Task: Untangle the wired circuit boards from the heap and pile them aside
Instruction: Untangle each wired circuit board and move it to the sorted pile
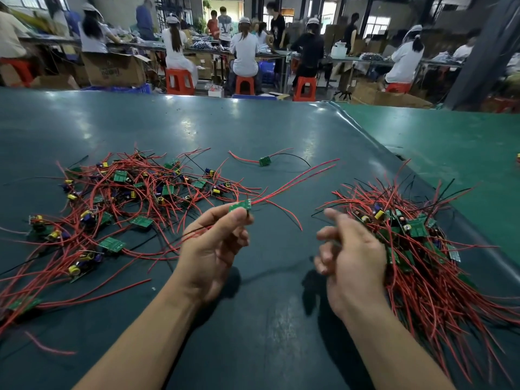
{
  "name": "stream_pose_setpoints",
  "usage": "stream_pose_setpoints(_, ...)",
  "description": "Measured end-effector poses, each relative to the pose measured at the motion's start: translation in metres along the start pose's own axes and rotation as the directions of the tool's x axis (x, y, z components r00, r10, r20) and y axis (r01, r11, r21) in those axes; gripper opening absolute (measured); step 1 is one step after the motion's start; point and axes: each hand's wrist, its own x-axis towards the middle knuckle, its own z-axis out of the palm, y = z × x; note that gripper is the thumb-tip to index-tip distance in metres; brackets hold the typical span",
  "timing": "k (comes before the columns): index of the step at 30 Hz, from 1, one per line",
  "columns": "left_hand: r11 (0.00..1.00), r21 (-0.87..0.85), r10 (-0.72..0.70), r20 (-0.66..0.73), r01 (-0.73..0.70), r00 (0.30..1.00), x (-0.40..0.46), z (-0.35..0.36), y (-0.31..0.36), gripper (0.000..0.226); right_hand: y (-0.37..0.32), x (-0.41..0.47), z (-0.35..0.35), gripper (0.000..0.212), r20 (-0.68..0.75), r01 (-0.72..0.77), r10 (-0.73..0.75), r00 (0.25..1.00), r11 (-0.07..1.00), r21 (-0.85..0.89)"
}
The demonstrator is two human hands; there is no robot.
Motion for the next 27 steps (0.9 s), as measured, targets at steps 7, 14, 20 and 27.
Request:
stream_pose_setpoints(7,0.975,0.156,-0.170,0.066,0.159,0.983,-0.004,0.000,-0.003,0.015,0.030,-0.023,0.010,0.027,0.594,0.445,-0.117,0.796,0.778,-0.443)
stream_pose_setpoints(14,0.951,0.185,-0.271,0.118,0.247,0.955,-0.007,-0.001,-0.001,0.037,0.019,-0.024,0.008,0.017,0.632,0.391,-0.105,0.768,0.858,-0.333)
stream_pose_setpoints(20,0.939,0.268,-0.247,0.083,0.217,0.965,-0.006,0.000,-0.006,0.049,0.021,-0.027,0.008,0.014,0.605,0.576,-0.272,0.749,0.718,-0.391)
stream_pose_setpoints(27,0.943,0.245,-0.236,0.011,0.226,0.972,0.000,0.000,-0.006,0.052,-0.008,-0.012,0.006,0.045,-0.105,0.203,-0.197,0.975,0.978,0.049)
